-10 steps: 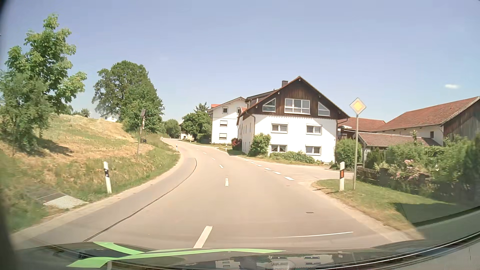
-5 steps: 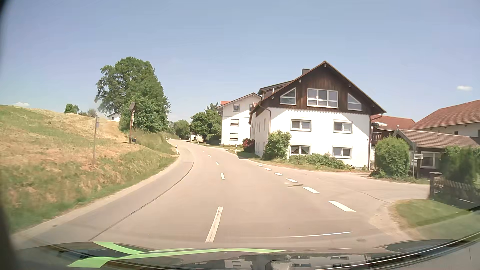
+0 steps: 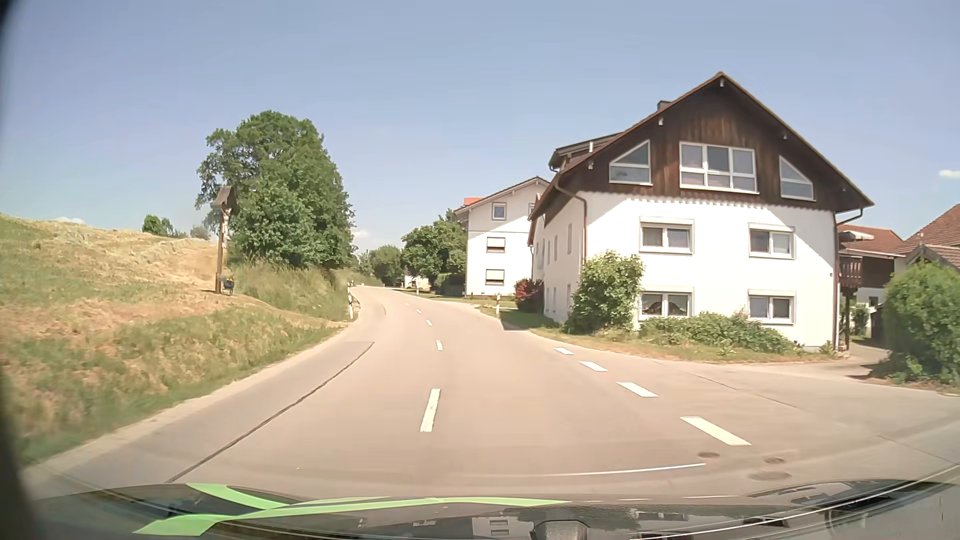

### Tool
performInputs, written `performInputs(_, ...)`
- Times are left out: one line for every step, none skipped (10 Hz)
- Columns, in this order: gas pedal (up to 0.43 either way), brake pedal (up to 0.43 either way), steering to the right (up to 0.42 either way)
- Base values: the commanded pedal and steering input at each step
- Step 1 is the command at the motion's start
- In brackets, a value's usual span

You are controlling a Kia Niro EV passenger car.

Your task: Follow the waypoints while adhering to traffic rules and regulations

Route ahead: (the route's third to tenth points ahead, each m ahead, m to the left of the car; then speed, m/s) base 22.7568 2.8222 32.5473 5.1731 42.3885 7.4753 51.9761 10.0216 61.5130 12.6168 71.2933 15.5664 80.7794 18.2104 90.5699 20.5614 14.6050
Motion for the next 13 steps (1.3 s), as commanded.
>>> performInputs(0.24,0.0,-0.043)
performInputs(0.268,0.0,-0.042)
performInputs(0.268,0.0,-0.042)
performInputs(0.28,0.0,-0.042)
performInputs(0.287,0.0,-0.041)
performInputs(0.299,0.0,-0.04)
performInputs(0.311,0.0,-0.039)
performInputs(0.311,0.0,-0.037)
performInputs(0.311,0.0,-0.035)
performInputs(0.299,0.0,-0.032)
performInputs(0.28,0.0,-0.032)
performInputs(0.26,0.0,-0.032)
performInputs(0.248,0.0,-0.032)
